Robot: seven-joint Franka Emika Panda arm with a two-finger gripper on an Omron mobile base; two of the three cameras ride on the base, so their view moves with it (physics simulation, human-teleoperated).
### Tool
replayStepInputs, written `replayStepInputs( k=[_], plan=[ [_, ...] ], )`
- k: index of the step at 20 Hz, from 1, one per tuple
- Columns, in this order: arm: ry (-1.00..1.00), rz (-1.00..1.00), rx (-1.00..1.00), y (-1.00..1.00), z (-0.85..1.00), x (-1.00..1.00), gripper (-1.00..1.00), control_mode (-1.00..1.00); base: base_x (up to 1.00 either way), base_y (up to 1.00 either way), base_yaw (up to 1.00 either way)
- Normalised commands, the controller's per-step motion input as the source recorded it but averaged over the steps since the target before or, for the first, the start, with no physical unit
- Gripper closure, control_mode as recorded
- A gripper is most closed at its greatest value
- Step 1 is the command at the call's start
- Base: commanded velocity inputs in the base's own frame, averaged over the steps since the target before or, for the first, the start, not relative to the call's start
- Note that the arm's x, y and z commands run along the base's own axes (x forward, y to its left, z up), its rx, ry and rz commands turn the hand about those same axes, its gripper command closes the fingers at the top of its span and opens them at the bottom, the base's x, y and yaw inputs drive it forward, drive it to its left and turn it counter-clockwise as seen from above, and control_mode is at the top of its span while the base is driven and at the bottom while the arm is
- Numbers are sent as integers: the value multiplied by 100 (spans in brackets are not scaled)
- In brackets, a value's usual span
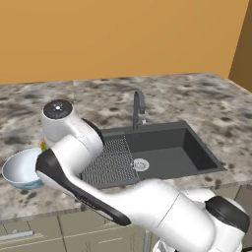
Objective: Pick the broccoli from the sink and place it in the bowl. Then pick the bowl and place it in the microwave. Then close the microwave door and press the start button.
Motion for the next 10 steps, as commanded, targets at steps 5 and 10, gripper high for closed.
replayStepInputs(
  k=[5, 10],
  plan=[
    [13, 0, 0, 73, -55, 40, 100, -100, 0, 0, 0],
    [11, 0, 0, 11, -43, 55, 100, -100, 0, 0, 0]
  ],
)
